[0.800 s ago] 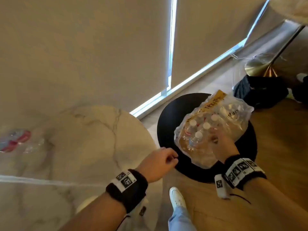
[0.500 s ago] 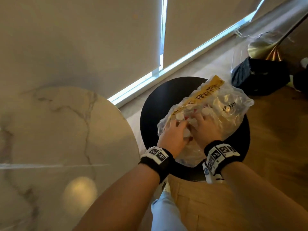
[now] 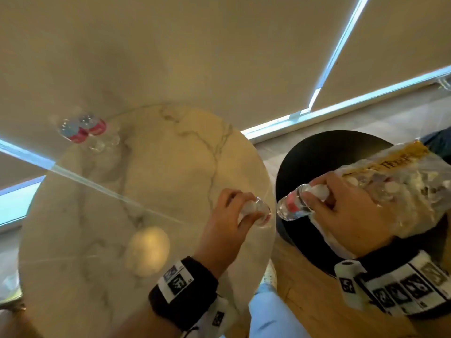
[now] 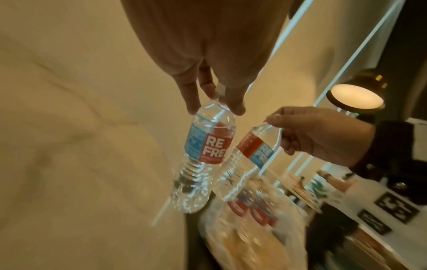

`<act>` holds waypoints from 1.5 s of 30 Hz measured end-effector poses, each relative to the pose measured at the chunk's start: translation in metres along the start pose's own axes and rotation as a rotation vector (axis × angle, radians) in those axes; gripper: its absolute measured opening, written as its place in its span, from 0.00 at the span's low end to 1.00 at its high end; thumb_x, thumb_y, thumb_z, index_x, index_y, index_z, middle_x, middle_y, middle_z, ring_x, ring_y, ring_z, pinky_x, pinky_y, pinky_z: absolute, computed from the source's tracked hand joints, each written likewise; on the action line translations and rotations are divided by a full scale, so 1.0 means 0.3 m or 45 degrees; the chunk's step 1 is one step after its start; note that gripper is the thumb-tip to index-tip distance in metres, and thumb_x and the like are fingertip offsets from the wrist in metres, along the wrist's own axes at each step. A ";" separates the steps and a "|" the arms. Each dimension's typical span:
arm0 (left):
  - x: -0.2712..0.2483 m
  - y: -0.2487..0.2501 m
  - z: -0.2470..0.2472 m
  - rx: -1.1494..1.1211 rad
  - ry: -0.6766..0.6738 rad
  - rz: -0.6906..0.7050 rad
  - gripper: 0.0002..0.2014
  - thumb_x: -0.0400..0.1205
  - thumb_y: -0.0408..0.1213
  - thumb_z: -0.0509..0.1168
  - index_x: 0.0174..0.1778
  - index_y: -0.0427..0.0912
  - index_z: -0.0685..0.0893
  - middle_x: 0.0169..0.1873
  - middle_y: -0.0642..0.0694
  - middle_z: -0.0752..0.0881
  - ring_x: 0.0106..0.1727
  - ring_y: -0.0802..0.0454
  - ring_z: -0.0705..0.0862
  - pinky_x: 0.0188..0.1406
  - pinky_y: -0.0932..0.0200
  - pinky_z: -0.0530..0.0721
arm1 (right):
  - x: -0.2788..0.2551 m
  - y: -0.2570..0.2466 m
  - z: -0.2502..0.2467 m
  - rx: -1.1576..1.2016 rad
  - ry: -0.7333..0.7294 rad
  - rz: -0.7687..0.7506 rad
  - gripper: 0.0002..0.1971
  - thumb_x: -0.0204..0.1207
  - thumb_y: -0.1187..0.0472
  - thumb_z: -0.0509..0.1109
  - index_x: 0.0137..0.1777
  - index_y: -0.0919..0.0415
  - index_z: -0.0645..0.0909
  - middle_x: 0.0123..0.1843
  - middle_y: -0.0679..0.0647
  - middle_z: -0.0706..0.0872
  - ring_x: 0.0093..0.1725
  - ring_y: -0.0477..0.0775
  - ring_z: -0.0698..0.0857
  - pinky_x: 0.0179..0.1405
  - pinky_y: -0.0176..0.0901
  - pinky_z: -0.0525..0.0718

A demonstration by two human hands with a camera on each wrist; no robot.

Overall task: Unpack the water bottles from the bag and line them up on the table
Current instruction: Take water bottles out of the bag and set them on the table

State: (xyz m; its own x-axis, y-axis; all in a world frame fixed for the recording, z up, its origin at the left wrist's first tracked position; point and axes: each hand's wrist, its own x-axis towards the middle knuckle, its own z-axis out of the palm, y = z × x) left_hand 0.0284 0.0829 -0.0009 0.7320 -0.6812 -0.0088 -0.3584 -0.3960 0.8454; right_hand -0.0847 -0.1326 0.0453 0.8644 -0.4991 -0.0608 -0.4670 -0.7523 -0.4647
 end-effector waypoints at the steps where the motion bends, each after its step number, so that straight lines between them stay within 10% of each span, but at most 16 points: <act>1: -0.036 -0.047 -0.094 -0.003 0.050 -0.037 0.12 0.81 0.41 0.73 0.60 0.48 0.84 0.57 0.51 0.78 0.59 0.55 0.83 0.60 0.54 0.85 | 0.010 -0.097 0.041 0.057 -0.037 -0.048 0.13 0.79 0.43 0.67 0.52 0.51 0.76 0.41 0.46 0.82 0.34 0.42 0.80 0.33 0.33 0.78; 5: -0.166 -0.222 -0.406 0.128 0.211 -0.170 0.13 0.79 0.39 0.76 0.58 0.45 0.85 0.55 0.51 0.79 0.55 0.51 0.84 0.56 0.47 0.87 | 0.074 -0.424 0.279 0.279 -0.208 -0.250 0.10 0.78 0.48 0.70 0.49 0.51 0.75 0.42 0.45 0.80 0.34 0.43 0.77 0.36 0.40 0.75; 14: -0.260 -0.513 -0.766 0.358 0.346 -0.330 0.14 0.77 0.36 0.77 0.58 0.43 0.87 0.53 0.51 0.78 0.47 0.57 0.79 0.48 0.79 0.73 | 0.174 -0.958 0.672 0.192 -0.463 -0.433 0.11 0.79 0.48 0.66 0.53 0.53 0.73 0.45 0.49 0.78 0.40 0.55 0.79 0.39 0.44 0.72; 24: -0.300 -0.474 -0.801 0.450 0.320 -0.212 0.24 0.77 0.54 0.74 0.67 0.49 0.82 0.62 0.49 0.75 0.62 0.48 0.79 0.57 0.56 0.83 | 0.169 -0.986 0.677 0.144 -0.524 -0.376 0.25 0.71 0.36 0.70 0.65 0.46 0.74 0.45 0.44 0.77 0.42 0.49 0.79 0.42 0.41 0.73; 33: -0.120 -0.098 -0.398 0.269 -0.005 0.173 0.12 0.83 0.48 0.68 0.61 0.51 0.84 0.48 0.59 0.80 0.48 0.69 0.80 0.47 0.63 0.83 | 0.020 -0.382 0.384 0.362 -0.059 0.187 0.18 0.80 0.39 0.63 0.62 0.48 0.79 0.41 0.48 0.86 0.40 0.46 0.85 0.43 0.40 0.83; 42: 0.220 0.130 0.416 0.185 -0.597 0.157 0.12 0.86 0.49 0.62 0.61 0.49 0.83 0.48 0.52 0.84 0.46 0.57 0.84 0.51 0.52 0.86 | -0.043 0.445 0.228 0.524 0.204 1.009 0.15 0.80 0.46 0.64 0.56 0.56 0.82 0.48 0.54 0.87 0.54 0.61 0.86 0.58 0.55 0.83; 45: 0.324 0.131 0.637 0.137 -0.679 0.013 0.20 0.85 0.49 0.64 0.72 0.49 0.77 0.60 0.50 0.85 0.59 0.54 0.84 0.65 0.50 0.85 | 0.019 0.615 0.231 0.558 0.090 1.153 0.20 0.77 0.47 0.68 0.63 0.60 0.81 0.54 0.58 0.88 0.59 0.65 0.86 0.61 0.58 0.82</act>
State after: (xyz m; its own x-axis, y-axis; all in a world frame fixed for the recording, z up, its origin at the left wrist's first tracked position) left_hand -0.0253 -0.1167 -0.0706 0.3426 -0.8922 -0.2942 -0.4416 -0.4293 0.7878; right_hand -0.1531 -0.2444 -0.1021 0.1984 -0.8396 -0.5057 -0.8204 0.1400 -0.5543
